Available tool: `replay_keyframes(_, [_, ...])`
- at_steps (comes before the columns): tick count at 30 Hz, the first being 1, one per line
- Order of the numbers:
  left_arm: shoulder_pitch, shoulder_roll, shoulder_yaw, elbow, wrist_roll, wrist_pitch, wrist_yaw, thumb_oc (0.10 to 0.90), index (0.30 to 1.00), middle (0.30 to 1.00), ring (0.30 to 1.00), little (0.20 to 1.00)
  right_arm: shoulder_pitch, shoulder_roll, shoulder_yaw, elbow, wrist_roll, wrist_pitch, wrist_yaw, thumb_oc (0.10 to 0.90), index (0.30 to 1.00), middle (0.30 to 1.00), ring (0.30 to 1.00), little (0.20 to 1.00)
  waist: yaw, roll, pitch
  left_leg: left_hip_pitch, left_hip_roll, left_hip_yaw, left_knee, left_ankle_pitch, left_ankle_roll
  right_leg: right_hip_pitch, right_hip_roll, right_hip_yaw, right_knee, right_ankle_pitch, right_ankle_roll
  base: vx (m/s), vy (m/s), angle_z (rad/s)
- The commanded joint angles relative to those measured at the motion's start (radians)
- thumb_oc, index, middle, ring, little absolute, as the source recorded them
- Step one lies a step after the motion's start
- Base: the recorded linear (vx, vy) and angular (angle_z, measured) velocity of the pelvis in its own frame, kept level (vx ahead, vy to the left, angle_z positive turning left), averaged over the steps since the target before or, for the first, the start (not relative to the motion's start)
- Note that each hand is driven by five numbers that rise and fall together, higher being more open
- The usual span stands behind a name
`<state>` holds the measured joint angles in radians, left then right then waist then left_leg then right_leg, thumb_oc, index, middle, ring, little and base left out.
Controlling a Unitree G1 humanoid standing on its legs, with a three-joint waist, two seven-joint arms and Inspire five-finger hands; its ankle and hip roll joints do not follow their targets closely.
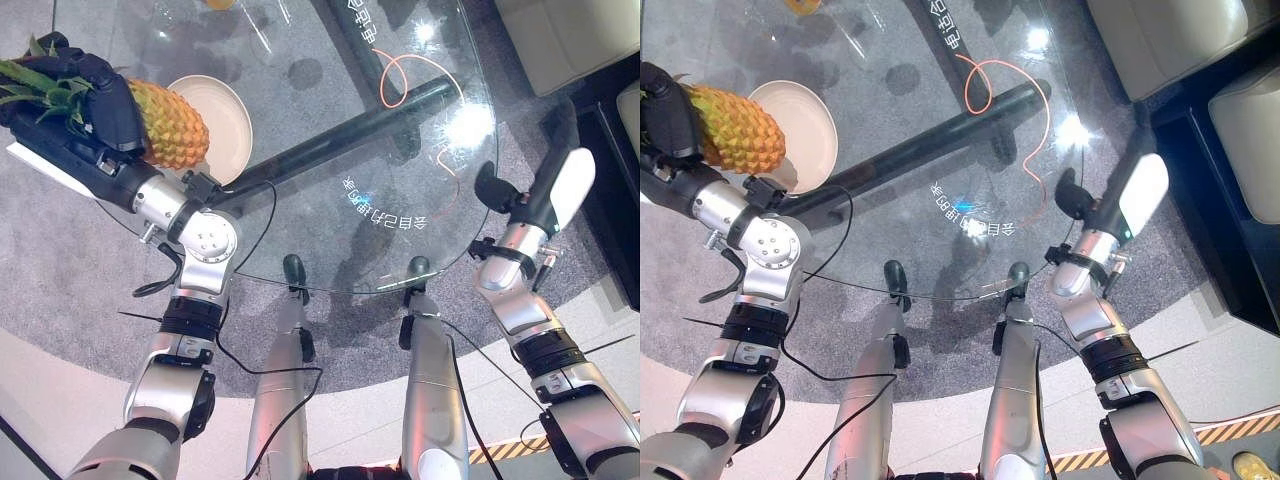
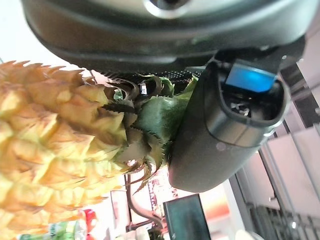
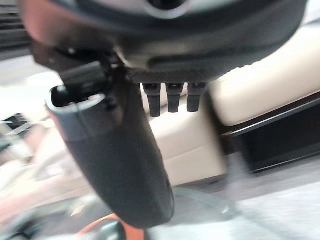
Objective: Pick up the fruit to the plate
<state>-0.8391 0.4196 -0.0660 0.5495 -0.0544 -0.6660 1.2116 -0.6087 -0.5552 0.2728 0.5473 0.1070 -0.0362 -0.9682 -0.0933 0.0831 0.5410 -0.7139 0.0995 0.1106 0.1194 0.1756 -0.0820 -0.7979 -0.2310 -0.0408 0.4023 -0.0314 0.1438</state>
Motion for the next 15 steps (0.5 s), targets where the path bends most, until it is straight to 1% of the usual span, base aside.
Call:
replay_keyframes(1, [-0.196, 0.157, 0.006, 0.043, 0.033, -0.067, 0.040, 0.100, 0.300, 0.300, 0.300, 0.200, -0.020, -0.048, -0.057, 0.046, 0.151, -0.100, -0.074, 0.800, 0.900, 0.900, 0.900, 0.900, 0.007, -0.037, -0.021, 0.012, -0.027, 0.004, 0.070, -0.115, -0.011, 0.024, 0.068, -0.052, -0.075, 0.027, -0.037, 0.00, 0.008, -0.10])
replay_keyframes(2, [-0.216, 0.174, -0.010, 0.078, 0.010, -0.060, 0.034, 0.100, 0.300, 0.300, 0.300, 0.200, -0.016, -0.045, -0.054, 0.093, 0.194, -0.108, -0.059, 0.800, 0.900, 0.900, 0.900, 0.900, 0.004, -0.039, -0.021, 0.018, -0.025, 0.004, 0.075, -0.124, -0.014, 0.031, 0.067, -0.052, -0.070, 0.017, -0.036, 0.00, 0.002, -0.08])
replay_keyframes(4, [-0.251, 0.194, -0.030, 0.122, -0.067, -0.058, 0.006, 0.100, 0.300, 0.300, 0.300, 0.200, -0.022, -0.047, -0.052, 0.157, 0.250, -0.110, -0.038, 0.800, 0.900, 0.900, 0.900, 0.900, 0.001, -0.041, -0.021, 0.016, -0.022, 0.007, 0.078, -0.123, -0.014, 0.029, 0.068, -0.052, -0.071, 0.019, -0.039, 0.01, 0.000, -0.02])
replay_keyframes(5, [-0.271, 0.203, -0.041, 0.157, -0.090, -0.063, -0.006, 0.100, 0.300, 0.300, 0.300, 0.200, -0.025, -0.041, -0.058, 0.224, 0.267, -0.136, -0.011, 0.800, 0.900, 0.900, 0.900, 0.900, 0.000, -0.042, -0.021, 0.007, -0.020, 0.008, 0.080, -0.116, -0.014, 0.022, 0.069, -0.052, -0.073, 0.026, -0.041, 0.00, 0.000, 0.00])
replay_keyframes(6, [-0.280, 0.205, -0.051, 0.181, -0.108, -0.065, -0.017, 0.100, 0.300, 0.300, 0.300, 0.200, -0.024, -0.038, -0.057, 0.263, 0.275, -0.142, 0.000, 0.800, 0.900, 0.900, 0.900, 0.900, -0.001, -0.044, -0.021, 0.013, -0.020, 0.007, 0.085, -0.125, -0.015, 0.029, 0.069, -0.052, -0.068, 0.017, -0.041, 0.00, 0.000, 0.00])
replay_keyframes(8, [-0.305, 0.211, -0.063, 0.217, -0.134, -0.058, -0.037, 0.100, 0.300, 0.300, 0.300, 0.200, -0.032, -0.033, -0.063, 0.332, 0.289, -0.152, 0.031, 0.800, 0.900, 0.900, 0.900, 0.900, -0.001, -0.046, -0.021, 0.002, -0.016, 0.008, 0.091, -0.119, -0.013, 0.021, 0.070, -0.053, -0.069, 0.026, -0.043, 0.00, 0.000, 0.00])
replay_keyframes(9, [-0.310, 0.210, -0.070, 0.233, -0.148, -0.053, -0.046, 0.100, 0.300, 0.300, 0.300, 0.200, -0.031, -0.026, -0.063, 0.371, 0.291, -0.155, 0.047, 0.800, 0.900, 0.900, 0.900, 0.900, -0.001, -0.048, -0.021, 0.007, -0.016, 0.007, 0.097, -0.128, -0.015, 0.027, 0.070, -0.054, -0.064, 0.017, -0.042, 0.00, 0.000, 0.00])
replay_keyframes(11, [-0.332, 0.215, -0.083, 0.261, -0.168, -0.043, -0.054, 0.100, 0.300, 0.300, 0.300, 0.200, -0.045, -0.022, -0.063, 0.434, 0.299, -0.157, 0.084, 0.800, 0.900, 0.900, 0.900, 0.900, 0.000, -0.048, -0.021, -0.005, -0.013, 0.007, 0.099, -0.120, -0.014, 0.019, 0.072, -0.055, -0.068, 0.027, -0.045, 0.00, 0.000, 0.00])
replay_keyframes(12, [-0.334, 0.216, -0.090, 0.272, -0.175, -0.038, -0.055, 0.100, 0.300, 0.300, 0.300, 0.200, -0.044, -0.021, -0.061, 0.455, 0.298, -0.152, 0.093, 0.800, 0.900, 0.900, 0.900, 0.900, -0.001, -0.049, -0.021, 0.000, -0.013, 0.006, 0.104, -0.128, -0.015, 0.025, 0.072, -0.055, -0.065, 0.019, -0.044, 0.00, 0.000, 0.00])
replay_keyframes(15, [-0.353, 0.221, -0.104, 0.325, -0.199, -0.032, -0.077, 0.100, 0.300, 0.300, 0.300, 0.200, -0.051, -0.016, -0.060, 0.556, 0.313, -0.165, 0.153, 0.800, 0.900, 0.900, 0.900, 0.900, -0.001, -0.051, -0.021, -0.012, -0.009, 0.005, 0.113, -0.123, -0.014, 0.017, 0.075, -0.052, -0.062, 0.024, -0.047, 0.00, 0.000, 0.00])
